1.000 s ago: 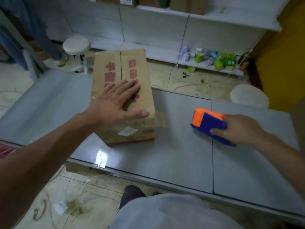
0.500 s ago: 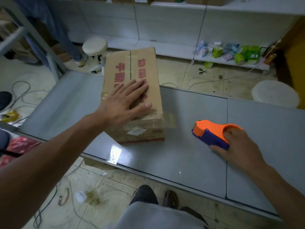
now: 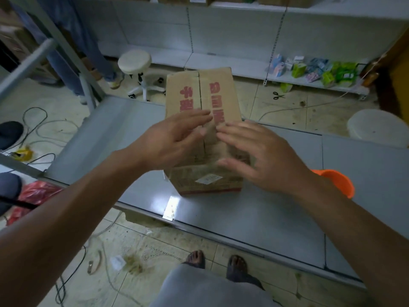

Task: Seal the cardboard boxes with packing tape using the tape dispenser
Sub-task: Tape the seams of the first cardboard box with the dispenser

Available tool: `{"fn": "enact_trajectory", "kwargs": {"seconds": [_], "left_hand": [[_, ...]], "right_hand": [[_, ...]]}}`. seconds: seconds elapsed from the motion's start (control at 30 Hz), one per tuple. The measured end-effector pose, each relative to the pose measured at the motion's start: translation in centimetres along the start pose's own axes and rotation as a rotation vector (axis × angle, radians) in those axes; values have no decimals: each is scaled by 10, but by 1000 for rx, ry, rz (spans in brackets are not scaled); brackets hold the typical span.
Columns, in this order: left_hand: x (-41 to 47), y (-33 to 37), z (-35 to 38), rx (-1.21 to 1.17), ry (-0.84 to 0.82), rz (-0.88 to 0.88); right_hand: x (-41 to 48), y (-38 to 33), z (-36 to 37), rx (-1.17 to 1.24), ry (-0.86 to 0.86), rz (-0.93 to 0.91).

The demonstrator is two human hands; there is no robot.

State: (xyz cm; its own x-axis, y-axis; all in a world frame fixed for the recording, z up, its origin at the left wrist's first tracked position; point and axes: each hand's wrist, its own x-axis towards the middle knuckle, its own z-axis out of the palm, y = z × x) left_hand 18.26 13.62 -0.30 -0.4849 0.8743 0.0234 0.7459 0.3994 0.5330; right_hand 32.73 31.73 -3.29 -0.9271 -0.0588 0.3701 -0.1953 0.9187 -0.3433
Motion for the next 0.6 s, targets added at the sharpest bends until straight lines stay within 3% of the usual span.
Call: {"fn": "enact_trajectory", "kwargs": {"seconds": [0.27, 0.5, 0.6], "left_hand": [[-19, -44, 26, 333, -106, 207], [-16, -65, 46, 363, 119, 404], [-16, -67, 50, 329, 179, 447]], "right_hand": [[19, 8, 31, -149, -225, -121], [13, 21, 54, -218, 79, -332], [11, 26, 57, -179, 116, -374]]}}
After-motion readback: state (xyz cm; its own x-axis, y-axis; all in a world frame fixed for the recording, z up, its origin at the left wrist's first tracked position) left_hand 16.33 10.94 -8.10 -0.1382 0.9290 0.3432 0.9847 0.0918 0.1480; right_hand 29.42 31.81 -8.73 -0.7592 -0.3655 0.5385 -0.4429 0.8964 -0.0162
